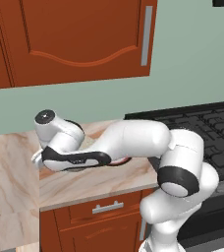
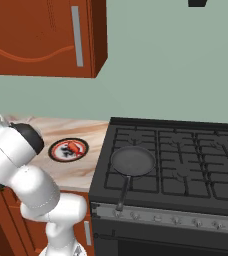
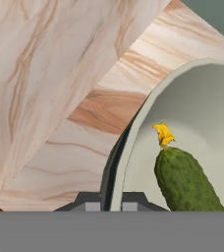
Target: Place the fish on the plate and place the cucumber on the same plate.
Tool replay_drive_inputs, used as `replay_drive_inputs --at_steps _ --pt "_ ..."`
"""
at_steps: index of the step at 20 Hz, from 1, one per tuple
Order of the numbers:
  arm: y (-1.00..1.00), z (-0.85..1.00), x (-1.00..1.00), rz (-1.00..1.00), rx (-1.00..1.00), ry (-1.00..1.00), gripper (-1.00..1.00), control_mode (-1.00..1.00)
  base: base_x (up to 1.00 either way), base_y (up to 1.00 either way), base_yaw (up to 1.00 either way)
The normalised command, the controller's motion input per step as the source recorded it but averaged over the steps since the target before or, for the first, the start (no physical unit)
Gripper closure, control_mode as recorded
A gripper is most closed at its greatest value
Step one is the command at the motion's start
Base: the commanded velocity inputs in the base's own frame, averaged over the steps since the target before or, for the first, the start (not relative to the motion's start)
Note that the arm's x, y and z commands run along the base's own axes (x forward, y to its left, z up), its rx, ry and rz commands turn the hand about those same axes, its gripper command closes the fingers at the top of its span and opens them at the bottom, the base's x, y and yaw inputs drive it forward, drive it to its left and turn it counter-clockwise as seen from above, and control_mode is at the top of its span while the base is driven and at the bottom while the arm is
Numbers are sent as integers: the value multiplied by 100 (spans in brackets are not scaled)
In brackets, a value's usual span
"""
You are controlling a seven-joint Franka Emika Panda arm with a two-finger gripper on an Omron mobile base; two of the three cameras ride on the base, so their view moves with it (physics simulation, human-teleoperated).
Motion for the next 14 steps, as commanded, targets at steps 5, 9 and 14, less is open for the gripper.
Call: replay_drive_inputs --at_steps 5,9,14 --pt "-16 29 -22 -5 0 0 100 -100 0 0 0" --pt "-29 26 -17 0 2 0 100 -100 0 0 0" --pt "-37 19 -15 0 11 0 100 -100 0 0 0"
